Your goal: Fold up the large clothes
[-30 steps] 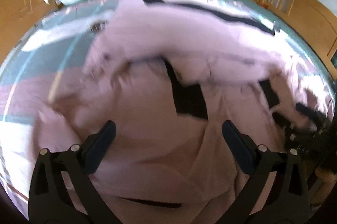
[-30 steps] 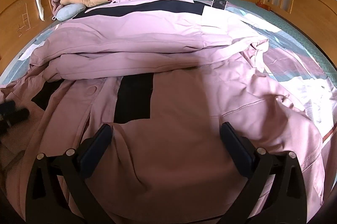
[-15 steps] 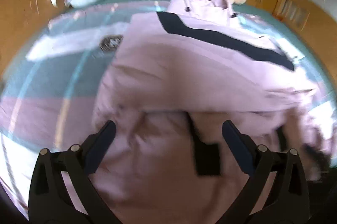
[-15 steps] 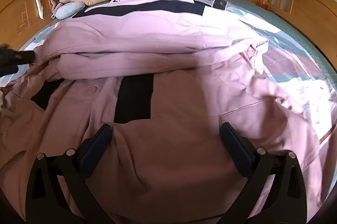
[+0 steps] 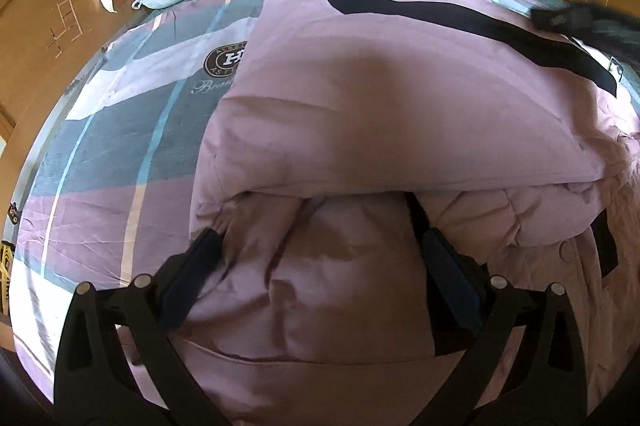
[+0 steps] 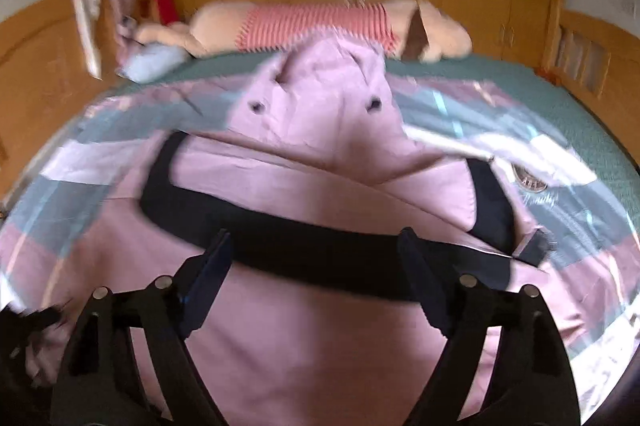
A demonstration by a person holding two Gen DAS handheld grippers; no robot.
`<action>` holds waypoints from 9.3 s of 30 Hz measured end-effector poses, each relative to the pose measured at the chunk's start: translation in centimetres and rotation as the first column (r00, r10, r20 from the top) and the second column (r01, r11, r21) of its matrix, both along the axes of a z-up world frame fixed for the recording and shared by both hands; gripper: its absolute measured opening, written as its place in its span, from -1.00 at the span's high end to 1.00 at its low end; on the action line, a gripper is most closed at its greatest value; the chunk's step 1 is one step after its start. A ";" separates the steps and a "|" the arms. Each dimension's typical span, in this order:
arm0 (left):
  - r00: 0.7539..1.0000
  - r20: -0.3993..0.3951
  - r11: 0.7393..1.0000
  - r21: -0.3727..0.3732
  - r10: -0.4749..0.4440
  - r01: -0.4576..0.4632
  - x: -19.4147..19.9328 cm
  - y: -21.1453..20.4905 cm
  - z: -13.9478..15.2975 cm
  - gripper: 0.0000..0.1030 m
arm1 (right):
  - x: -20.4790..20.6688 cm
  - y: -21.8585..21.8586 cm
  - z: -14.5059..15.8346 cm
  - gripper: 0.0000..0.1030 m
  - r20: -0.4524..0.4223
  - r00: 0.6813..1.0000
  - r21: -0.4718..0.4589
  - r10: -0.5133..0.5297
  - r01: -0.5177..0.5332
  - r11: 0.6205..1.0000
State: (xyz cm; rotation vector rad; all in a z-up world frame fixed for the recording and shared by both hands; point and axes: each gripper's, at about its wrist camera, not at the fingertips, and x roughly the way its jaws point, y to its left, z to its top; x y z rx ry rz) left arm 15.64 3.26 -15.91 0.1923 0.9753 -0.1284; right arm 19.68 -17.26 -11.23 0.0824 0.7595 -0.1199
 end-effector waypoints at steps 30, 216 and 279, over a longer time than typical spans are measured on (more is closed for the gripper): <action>0.999 0.028 0.996 -0.089 0.033 -0.030 0.6 0.5 -0.5 -0.96 | 1.2 -3.5 4.2 -0.83 0.149 0.988 -0.022 -0.051 0.055 0.998; 0.991 0.130 0.966 -0.251 -0.035 0.067 -2.4 -1.7 -0.6 -0.96 | -15.6 2.1 2.4 -0.24 -0.116 0.788 -0.123 0.604 -0.615 0.779; 0.981 0.065 0.955 -0.248 0.181 -0.160 0.1 2.6 -0.2 -0.96 | -3.8 -1.4 3.9 -0.93 0.065 0.989 -0.148 0.136 -0.126 0.981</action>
